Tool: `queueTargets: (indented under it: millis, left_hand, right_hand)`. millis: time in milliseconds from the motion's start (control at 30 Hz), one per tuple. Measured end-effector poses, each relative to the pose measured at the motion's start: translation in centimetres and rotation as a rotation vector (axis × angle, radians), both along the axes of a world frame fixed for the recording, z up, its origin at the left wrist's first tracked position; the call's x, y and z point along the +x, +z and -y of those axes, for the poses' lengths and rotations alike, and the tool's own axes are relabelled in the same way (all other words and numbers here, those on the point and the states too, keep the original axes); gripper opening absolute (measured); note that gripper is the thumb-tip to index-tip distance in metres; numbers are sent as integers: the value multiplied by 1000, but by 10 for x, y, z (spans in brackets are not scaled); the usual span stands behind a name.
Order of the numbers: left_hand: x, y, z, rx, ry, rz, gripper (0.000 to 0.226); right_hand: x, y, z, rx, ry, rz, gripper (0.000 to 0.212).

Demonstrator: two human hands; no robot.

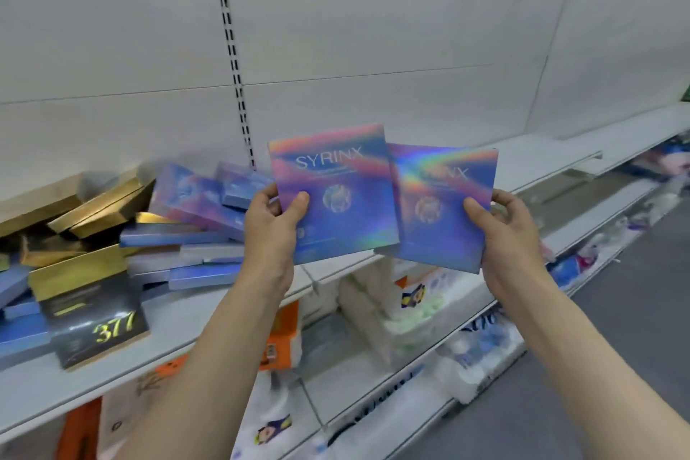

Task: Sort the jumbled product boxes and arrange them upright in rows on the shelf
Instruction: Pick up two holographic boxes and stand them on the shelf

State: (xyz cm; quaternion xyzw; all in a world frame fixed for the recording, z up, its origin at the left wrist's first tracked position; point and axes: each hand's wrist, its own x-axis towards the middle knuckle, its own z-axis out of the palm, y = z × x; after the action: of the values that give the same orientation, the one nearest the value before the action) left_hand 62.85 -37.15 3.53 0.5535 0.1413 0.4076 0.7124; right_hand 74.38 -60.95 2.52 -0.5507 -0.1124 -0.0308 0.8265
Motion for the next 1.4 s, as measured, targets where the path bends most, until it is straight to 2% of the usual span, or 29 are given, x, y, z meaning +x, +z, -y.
queueTargets:
  millis: [333,633,733,900,1133,1267,1400]
  left_hand:
    - [168,16,-21,-32,127,-23,23]
    - [231,5,-38,30,188,-28,22]
    - [238,-3,-41,38,244,-32,27]
    - [249,-12,-46,-24,414,-30,26]
    - [266,-20,-33,-14,624,-4,26]
    - [275,-32,-16,-34,697,13,26]
    - [293,-43,7,-119,680,7,29]
  right_hand:
    - [194,33,-18,-149,105,42,33]
    - [316,2,-60,-159,258,-19,34]
    - [348,-14,-82,-174,342,-25,34]
    - [393,-32,-121,-208,500,-10,30]
    - [436,-54,-167,-305,697,35,30]
    - [450,-63,-179,-448,679,83,28]
    - [460,-54,-185,-665,600,279,31]
